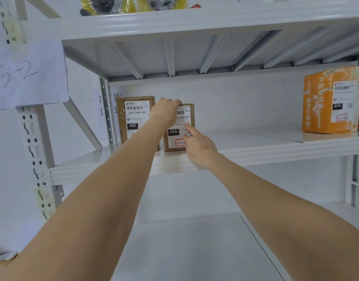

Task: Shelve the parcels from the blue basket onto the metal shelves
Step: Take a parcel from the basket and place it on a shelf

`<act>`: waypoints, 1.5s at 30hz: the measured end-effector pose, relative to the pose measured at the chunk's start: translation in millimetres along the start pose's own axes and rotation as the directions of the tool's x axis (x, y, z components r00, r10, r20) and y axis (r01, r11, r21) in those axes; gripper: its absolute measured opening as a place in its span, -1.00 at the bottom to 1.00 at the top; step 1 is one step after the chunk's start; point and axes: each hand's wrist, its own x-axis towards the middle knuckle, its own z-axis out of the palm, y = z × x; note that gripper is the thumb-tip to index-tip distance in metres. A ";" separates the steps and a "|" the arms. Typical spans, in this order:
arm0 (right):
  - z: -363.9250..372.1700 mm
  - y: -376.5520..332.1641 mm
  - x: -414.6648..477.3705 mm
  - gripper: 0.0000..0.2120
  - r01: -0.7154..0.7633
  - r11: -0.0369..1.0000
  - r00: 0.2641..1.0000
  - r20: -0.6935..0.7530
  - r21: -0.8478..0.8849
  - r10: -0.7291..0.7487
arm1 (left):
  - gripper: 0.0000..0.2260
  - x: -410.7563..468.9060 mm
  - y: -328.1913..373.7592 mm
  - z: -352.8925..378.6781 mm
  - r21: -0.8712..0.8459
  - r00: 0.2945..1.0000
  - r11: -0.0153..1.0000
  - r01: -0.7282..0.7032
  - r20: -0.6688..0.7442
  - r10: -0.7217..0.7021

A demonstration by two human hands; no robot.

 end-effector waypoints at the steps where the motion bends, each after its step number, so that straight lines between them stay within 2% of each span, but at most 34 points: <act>1: 0.7 0.5 2.0 -0.67 0.001 1.000 1.000 0.003 0.006 -0.001 | -0.54 1.2 -0.2 1.4 0.002 1.000 1.000 0.000 0.002 0.000; 12: 7.2 4.0 12.0 -0.67 0.009 0.998 1.000 -0.011 0.058 -0.008 | -0.52 2.4 -1.4 5.0 -0.038 1.000 0.999 0.005 0.031 -0.004; 15: 5.5 6.1 8.4 -0.66 -0.030 0.996 0.997 -0.069 0.079 0.035 | -0.51 -2.0 2.4 1.0 -0.002 1.000 1.000 -0.010 0.026 0.010; 17: 1.7 10.4 2.3 -0.65 -0.073 0.995 0.987 -0.136 0.070 0.082 | -0.48 -6.5 8.4 -1.1 -0.001 0.999 1.000 -0.026 -0.039 0.026; 21: -6.2 33.0 -18.9 -0.62 -0.219 0.972 0.935 -0.267 0.080 0.233 | -0.51 -14.8 47.8 0.1 -0.138 0.977 0.982 -0.132 -0.186 0.105; 26: -12.0 92.2 -75.8 -0.66 -0.473 0.876 0.827 -0.295 0.096 0.479 | -0.56 -31.2 144.0 17.1 -0.296 0.954 0.912 -0.285 -0.175 0.242; 32: -15.6 187.5 -185.6 -0.65 -0.722 0.692 0.677 -0.215 -0.003 0.704 | -0.57 -72.1 287.1 40.8 -0.393 0.891 0.804 -0.446 -0.116 0.438; 36: -19.9 251.4 -274.0 -0.65 -0.817 0.574 0.575 -0.169 -0.056 0.801 | -0.57 -112.8 393.0 44.2 -0.455 0.800 0.687 -0.567 -0.106 0.590; 40: -34.9 318.0 -371.7 -0.64 -0.877 0.468 0.479 -0.134 -0.104 0.868 | -0.56 -159.9 507.3 45.1 -0.553 0.742 0.597 -0.581 -0.059 0.667; 45: -57.7 400.0 -499.7 -0.68 -0.929 0.337 0.351 -0.071 -0.153 0.934 | -0.57 -230.4 654.3 38.3 -0.634 0.622 0.495 -0.593 0.028 0.782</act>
